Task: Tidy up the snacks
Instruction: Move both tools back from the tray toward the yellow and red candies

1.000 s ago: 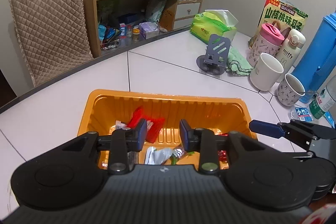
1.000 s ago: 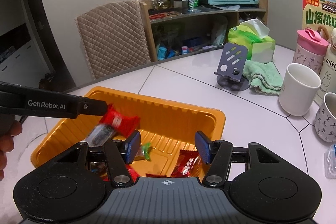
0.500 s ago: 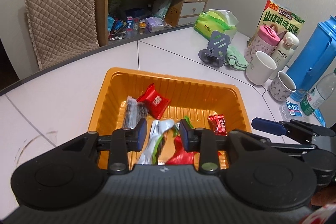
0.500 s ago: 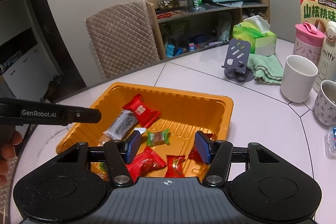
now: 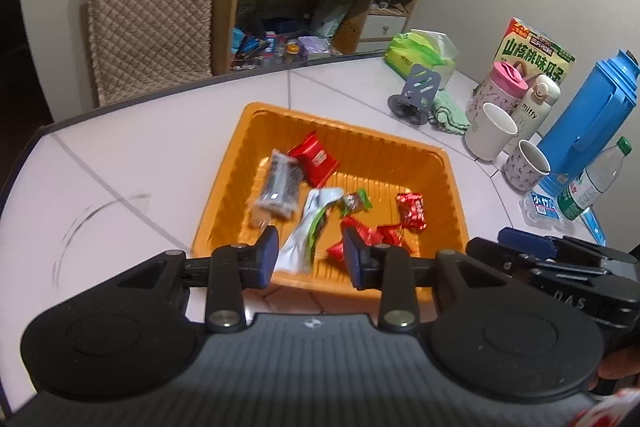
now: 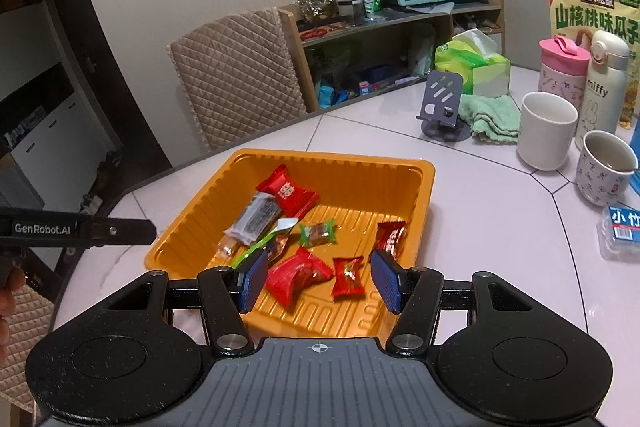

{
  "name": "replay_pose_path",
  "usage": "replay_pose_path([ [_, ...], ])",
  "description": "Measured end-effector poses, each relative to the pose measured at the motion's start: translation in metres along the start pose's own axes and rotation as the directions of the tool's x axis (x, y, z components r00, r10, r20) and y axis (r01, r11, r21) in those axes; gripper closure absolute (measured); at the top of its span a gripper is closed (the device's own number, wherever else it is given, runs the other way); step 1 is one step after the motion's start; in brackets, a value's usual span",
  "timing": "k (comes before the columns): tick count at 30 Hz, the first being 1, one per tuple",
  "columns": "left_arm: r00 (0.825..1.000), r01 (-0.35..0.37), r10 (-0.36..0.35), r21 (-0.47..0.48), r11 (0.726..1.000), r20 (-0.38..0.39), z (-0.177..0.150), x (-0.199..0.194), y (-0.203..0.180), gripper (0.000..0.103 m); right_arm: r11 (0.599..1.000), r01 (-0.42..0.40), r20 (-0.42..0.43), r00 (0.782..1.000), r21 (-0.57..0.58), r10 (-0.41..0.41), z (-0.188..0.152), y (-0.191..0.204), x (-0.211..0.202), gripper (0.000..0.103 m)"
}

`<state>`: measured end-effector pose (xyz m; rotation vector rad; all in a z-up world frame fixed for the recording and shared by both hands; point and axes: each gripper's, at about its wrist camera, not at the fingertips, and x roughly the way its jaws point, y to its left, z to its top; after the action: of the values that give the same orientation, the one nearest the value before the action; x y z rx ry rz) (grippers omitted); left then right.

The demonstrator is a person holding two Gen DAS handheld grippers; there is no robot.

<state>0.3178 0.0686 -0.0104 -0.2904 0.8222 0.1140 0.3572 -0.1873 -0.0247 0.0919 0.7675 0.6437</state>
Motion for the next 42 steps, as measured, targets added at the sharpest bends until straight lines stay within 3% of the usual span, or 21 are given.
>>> replay_pose_path([
  [19,0.998,-0.052,0.049,-0.073,0.996,-0.047,-0.078,-0.066,0.036,0.071,1.000,-0.019,-0.077,0.997,-0.004,0.018,-0.059,0.042,-0.050,0.045],
  [42,0.990,-0.043,0.033,-0.066,0.997,-0.135,-0.147,-0.093,0.045,0.069,1.000,-0.015,-0.240,0.971,0.003,0.015,-0.135,0.085,-0.056,0.045],
])
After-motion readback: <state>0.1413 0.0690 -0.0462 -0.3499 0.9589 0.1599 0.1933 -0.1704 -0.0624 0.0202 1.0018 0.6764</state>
